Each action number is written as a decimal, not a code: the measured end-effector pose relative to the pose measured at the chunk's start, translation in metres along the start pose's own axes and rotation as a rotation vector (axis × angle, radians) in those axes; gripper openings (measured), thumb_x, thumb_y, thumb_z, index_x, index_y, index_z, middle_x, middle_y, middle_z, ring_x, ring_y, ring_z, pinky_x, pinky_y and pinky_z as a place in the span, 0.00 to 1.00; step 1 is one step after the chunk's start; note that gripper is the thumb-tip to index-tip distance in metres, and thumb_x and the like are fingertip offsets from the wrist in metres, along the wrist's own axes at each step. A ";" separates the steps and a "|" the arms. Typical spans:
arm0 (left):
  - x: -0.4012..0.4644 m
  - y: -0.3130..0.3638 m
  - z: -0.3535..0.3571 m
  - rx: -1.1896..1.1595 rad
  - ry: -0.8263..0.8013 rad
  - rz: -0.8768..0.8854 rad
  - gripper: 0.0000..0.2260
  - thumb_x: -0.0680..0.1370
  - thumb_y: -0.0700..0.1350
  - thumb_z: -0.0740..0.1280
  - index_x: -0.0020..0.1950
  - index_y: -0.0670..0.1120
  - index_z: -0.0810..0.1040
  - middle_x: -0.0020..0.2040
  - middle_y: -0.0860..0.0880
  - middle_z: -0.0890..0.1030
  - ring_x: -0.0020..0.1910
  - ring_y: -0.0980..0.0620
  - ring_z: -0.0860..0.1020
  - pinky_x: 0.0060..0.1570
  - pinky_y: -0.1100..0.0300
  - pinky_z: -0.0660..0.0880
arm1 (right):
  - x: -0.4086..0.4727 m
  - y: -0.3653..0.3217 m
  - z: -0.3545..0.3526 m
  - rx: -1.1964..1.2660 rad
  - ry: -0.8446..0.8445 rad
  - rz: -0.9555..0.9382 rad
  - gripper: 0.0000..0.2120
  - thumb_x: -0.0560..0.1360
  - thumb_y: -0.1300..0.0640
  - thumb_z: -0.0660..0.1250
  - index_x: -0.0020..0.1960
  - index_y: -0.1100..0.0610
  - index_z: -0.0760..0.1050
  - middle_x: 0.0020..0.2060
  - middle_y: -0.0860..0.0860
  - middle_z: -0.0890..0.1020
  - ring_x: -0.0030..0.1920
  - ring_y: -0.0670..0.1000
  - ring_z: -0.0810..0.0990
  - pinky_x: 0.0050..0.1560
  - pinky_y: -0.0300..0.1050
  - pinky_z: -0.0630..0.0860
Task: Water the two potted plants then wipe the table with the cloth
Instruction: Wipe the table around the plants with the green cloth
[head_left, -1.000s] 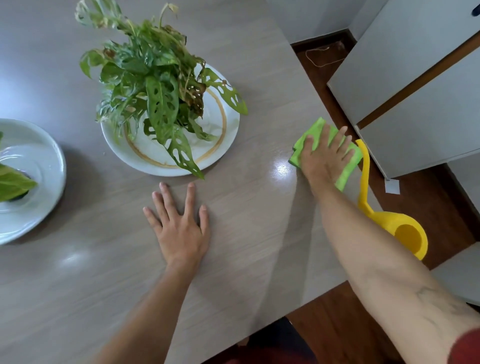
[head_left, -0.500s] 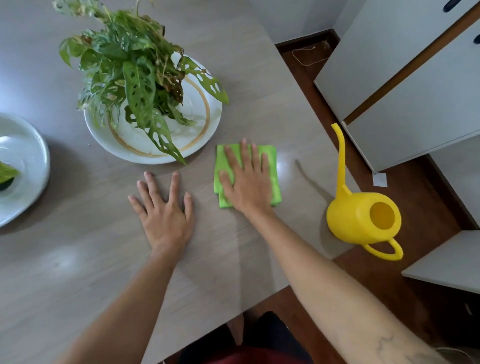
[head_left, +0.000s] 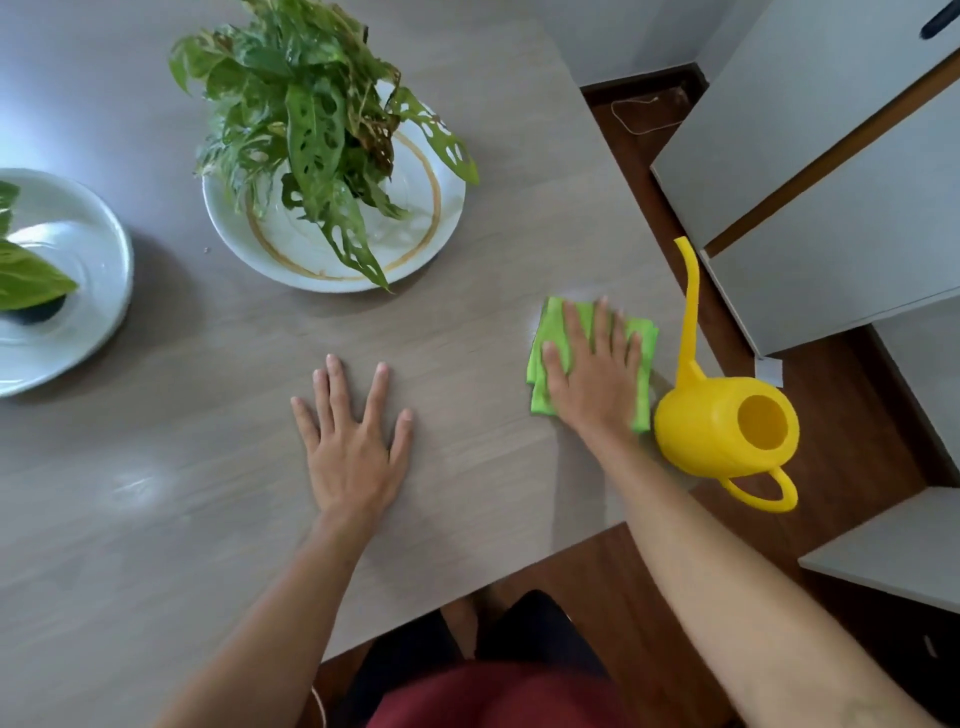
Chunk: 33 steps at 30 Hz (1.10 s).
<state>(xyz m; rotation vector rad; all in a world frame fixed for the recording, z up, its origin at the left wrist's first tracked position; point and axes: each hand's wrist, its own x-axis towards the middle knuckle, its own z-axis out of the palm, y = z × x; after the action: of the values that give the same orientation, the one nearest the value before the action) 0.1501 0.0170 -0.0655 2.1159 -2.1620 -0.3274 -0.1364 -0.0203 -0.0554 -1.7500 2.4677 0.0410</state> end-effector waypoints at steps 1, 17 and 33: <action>0.001 0.000 0.003 0.012 0.006 -0.004 0.28 0.81 0.62 0.51 0.80 0.55 0.58 0.82 0.40 0.48 0.81 0.39 0.48 0.78 0.38 0.44 | 0.024 -0.006 -0.002 0.029 -0.001 0.037 0.30 0.81 0.37 0.47 0.81 0.45 0.53 0.81 0.55 0.53 0.80 0.59 0.51 0.78 0.62 0.48; -0.002 0.000 -0.006 -0.062 -0.024 -0.016 0.27 0.82 0.61 0.54 0.80 0.56 0.58 0.82 0.41 0.48 0.81 0.41 0.45 0.78 0.40 0.41 | -0.015 -0.011 0.000 0.010 0.001 -0.347 0.29 0.82 0.37 0.49 0.81 0.44 0.53 0.81 0.54 0.53 0.80 0.58 0.51 0.78 0.60 0.48; -0.076 -0.181 -0.059 -0.158 0.112 -0.305 0.25 0.83 0.52 0.60 0.79 0.46 0.63 0.81 0.39 0.53 0.81 0.39 0.49 0.78 0.40 0.44 | -0.174 -0.126 0.042 0.056 0.097 -0.407 0.29 0.82 0.39 0.50 0.81 0.46 0.53 0.81 0.56 0.53 0.80 0.60 0.50 0.78 0.63 0.49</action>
<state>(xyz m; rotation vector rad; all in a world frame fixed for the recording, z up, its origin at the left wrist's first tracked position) 0.3417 0.0852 -0.0420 2.3094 -1.6931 -0.3789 0.0426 0.1048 -0.0719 -2.2365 2.0968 -0.1499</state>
